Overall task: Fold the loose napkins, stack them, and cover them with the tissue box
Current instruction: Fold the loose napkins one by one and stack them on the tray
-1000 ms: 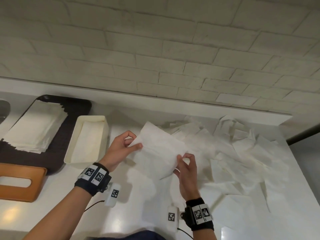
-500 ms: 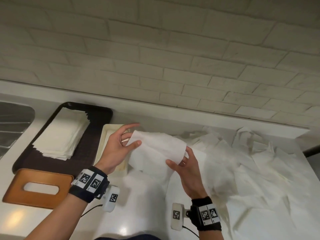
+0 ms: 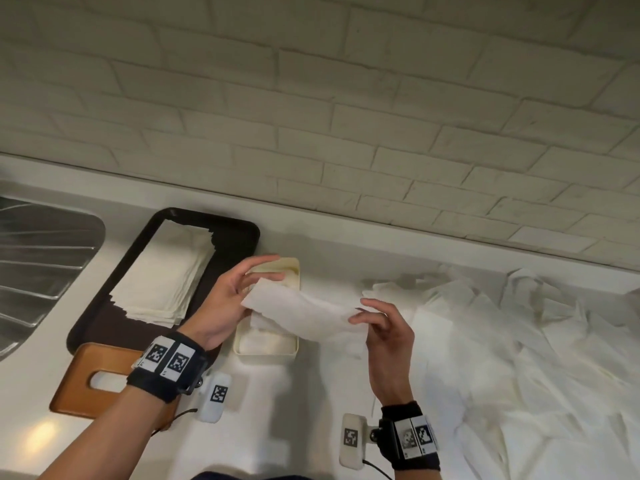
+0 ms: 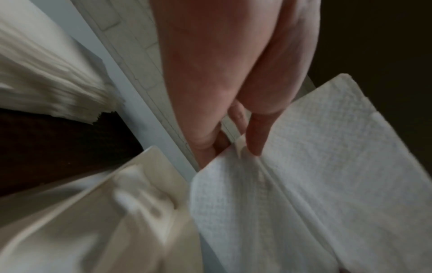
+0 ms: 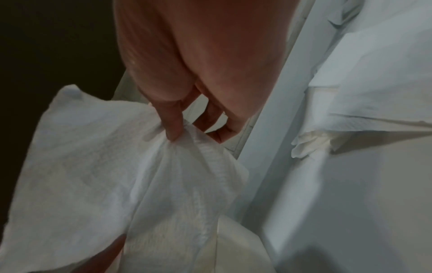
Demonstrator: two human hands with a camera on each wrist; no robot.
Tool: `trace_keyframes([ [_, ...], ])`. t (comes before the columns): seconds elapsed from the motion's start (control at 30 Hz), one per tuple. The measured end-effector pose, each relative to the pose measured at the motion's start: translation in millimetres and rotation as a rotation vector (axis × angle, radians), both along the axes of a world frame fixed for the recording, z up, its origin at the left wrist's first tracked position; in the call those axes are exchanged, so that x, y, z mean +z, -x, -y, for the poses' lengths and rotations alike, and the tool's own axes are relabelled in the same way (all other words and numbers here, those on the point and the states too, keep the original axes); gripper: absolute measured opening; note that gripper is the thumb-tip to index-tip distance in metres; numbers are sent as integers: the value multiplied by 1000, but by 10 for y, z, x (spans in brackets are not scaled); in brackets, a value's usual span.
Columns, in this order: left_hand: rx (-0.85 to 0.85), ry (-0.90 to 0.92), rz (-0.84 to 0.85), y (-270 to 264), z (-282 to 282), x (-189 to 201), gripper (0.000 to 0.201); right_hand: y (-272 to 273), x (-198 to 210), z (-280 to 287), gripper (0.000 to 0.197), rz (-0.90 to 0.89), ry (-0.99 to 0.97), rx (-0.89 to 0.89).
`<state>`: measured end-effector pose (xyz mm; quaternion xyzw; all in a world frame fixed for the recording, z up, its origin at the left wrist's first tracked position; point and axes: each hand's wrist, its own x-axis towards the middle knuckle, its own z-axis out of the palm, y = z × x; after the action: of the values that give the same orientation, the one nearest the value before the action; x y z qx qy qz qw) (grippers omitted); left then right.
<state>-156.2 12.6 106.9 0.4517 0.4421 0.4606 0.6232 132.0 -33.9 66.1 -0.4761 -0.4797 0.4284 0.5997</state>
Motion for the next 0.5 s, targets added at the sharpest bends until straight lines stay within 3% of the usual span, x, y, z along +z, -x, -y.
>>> trace_keyframes([
  [0.1, -49, 63, -57, 117, -41, -57, 30, 68, 2, -22, 56, 11, -8, -16],
  [0.2, -63, 64, -116, 153, -82, -96, 18, 129, -5, -26, 51, 15, 15, -47],
  [0.33, -82, 118, -167, 193, -112, -104, 28, 161, -89, 8, 52, 17, 101, -8],
  [0.43, -93, 157, -186, 207, -125, -131, 35, 165, -144, 29, 47, -235, 349, 76],
  [0.5, -78, 188, -212, 185, -115, -122, 37, 197, -132, 48, 32, -307, 471, 134],
])
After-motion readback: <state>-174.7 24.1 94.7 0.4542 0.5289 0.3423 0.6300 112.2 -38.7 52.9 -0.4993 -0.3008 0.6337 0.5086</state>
